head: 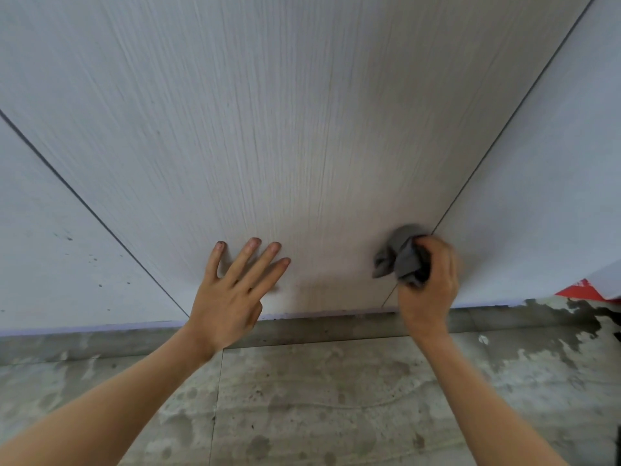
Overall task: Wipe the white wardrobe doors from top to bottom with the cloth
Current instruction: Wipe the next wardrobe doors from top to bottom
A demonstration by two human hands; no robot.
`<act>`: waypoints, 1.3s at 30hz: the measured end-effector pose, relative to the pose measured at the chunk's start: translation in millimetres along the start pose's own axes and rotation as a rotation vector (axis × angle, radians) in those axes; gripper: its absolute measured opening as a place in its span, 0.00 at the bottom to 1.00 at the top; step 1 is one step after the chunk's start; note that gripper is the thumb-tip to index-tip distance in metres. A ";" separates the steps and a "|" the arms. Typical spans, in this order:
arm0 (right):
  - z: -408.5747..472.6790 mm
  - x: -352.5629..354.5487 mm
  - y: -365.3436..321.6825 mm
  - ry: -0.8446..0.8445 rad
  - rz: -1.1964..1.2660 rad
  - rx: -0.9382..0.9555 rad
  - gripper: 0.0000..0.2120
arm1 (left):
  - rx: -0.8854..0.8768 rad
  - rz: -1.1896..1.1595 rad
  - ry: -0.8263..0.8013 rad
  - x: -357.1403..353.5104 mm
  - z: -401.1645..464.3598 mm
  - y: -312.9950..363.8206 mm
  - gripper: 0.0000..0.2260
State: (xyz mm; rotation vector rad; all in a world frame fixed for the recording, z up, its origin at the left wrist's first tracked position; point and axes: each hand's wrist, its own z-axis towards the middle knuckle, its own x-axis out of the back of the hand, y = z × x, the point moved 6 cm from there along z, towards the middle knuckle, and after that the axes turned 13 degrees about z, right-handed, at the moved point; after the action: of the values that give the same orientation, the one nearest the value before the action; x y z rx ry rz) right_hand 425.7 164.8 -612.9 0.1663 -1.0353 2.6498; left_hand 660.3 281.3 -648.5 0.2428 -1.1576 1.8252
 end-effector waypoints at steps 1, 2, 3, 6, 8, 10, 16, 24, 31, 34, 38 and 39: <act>10.0 5.8 -5.4 0.074 0.048 0.013 0.14 | 0.002 -0.004 0.001 0.4 -0.3 0.8 0.30; 18.7 10.2 -8.6 0.141 0.113 0.007 0.13 | 0.005 -0.007 0.005 1.3 -0.4 1.5 0.30; 25.0 13.1 -9.0 0.205 0.178 -0.023 0.13 | 0.008 -0.011 0.005 2.0 -0.6 1.9 0.30; 23.4 9.5 -1.0 0.319 0.284 -0.179 0.13 | 0.006 -0.020 -0.003 2.7 0.2 1.9 0.30; 2.1 3.2 12.9 0.333 0.300 -0.375 0.11 | 0.006 -0.019 -0.007 2.6 0.6 0.8 0.30; -30.8 -2.0 34.9 0.313 0.279 -0.651 0.12 | 0.001 -0.019 -0.013 3.1 1.1 0.9 0.30; -75.6 -20.0 67.1 0.228 0.095 -0.960 0.13 | -0.027 -0.042 -0.061 7.6 2.6 -0.7 0.30; -114.3 -105.4 8.2 0.052 0.217 -1.061 0.18 | -0.013 -0.039 -0.152 -3.2 -34.1 -16.7 0.33; -131.8 -158.4 -18.3 -0.036 0.600 -1.457 0.13 | 0.004 -0.017 -0.219 -15.7 -68.2 -40.1 0.34; -120.2 -121.5 17.3 0.154 0.506 -1.477 0.14 | 0.032 -0.031 -0.226 -16.4 -70.2 -43.6 0.34; -96.5 -72.3 39.5 0.298 0.414 -1.478 0.11 | 0.073 -0.057 -0.249 -13.4 -73.2 -47.7 0.35; -94.8 -70.6 36.4 0.283 0.381 -1.490 0.11 | 0.094 -0.067 -0.260 -12.4 -74.7 -48.3 0.35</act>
State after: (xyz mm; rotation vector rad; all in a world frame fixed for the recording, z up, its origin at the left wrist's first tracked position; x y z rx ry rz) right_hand 481.4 187.7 -720.9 -0.7263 -2.6636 1.3687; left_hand 726.8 339.1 -666.4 0.5800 -1.2254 1.8286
